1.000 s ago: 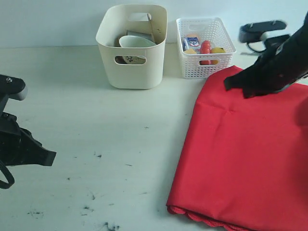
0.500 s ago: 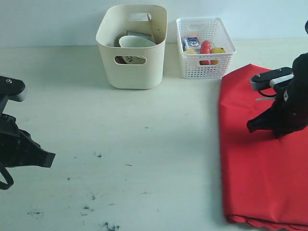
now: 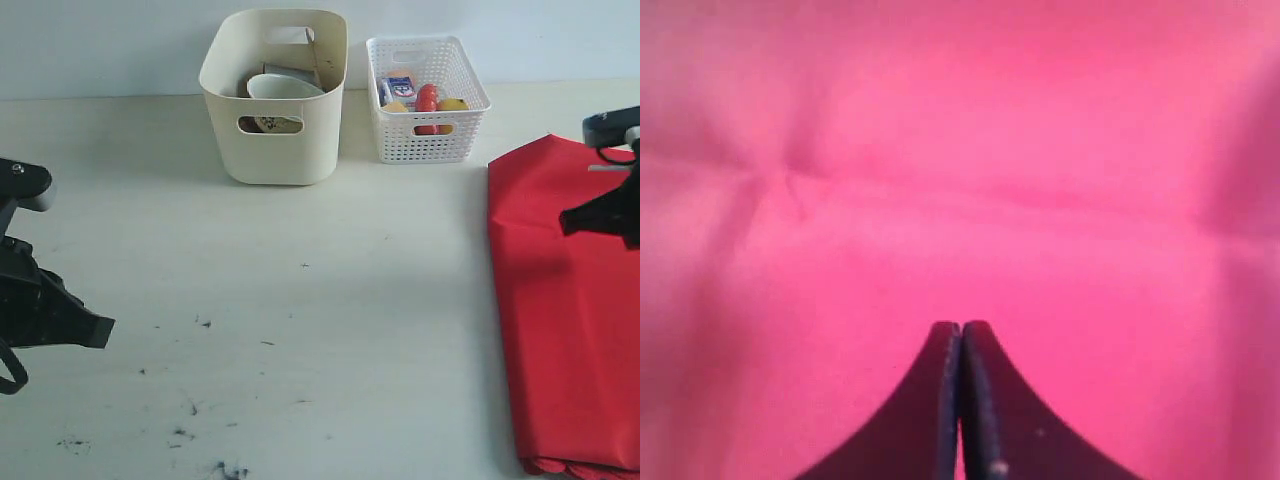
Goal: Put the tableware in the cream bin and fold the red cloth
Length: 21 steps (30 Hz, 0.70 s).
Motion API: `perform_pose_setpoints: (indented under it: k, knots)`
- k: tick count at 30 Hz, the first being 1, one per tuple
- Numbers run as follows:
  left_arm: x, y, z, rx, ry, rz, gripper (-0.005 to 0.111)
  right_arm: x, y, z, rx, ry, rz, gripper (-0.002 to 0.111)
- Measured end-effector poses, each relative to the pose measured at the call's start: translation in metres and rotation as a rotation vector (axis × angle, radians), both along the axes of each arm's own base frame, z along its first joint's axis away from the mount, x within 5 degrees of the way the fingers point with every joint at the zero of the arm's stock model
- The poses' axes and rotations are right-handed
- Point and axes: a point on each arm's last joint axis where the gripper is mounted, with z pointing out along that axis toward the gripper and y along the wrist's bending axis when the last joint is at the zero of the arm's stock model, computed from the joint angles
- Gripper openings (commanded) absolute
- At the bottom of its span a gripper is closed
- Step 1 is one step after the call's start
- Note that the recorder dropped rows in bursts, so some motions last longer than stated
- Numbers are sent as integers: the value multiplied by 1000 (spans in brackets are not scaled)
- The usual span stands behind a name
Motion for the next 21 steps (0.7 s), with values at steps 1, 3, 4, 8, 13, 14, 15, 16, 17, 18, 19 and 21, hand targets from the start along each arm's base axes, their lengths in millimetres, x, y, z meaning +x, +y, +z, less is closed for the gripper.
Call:
perform_pose_setpoints:
  k: [1,3,4,8,13,14,15,16,17,18,19,21]
  knots:
    - [0,0,0,0,0,0,2,0,-3,6,7,-31,-35,0]
    - [0,0,0,0,0,0,2,-1,-8,10,19,-58,-86,0]
    - [0,0,0,0,0,0,2,-1,-10,8,23,-56,-105,0]
    - [0,0,0,0,0,0,2,-7,-9,-19,66,17,-147,0]
    - [0,0,0,1,2,0,2,-5,-6,-49,90,76,-134,0]
    - [0,0,0,2,3,1,2,-3,-5,-52,90,68,-115,0]
    - [0,0,0,3,5,1,2,0,-5,-53,93,56,-104,0]
    - [-1,1,-1,7,10,2,2,5,-5,-54,97,41,-92,0]
    - [-1,1,-1,10,13,2,2,11,-4,-55,101,25,-80,0]
    - [-1,1,-1,12,17,3,2,18,-4,-56,106,10,-75,0]
    - [-2,1,-1,15,21,4,2,25,-3,-57,109,-5,-68,0]
    - [-2,2,-1,20,27,5,2,40,-4,-58,108,-31,-59,0]
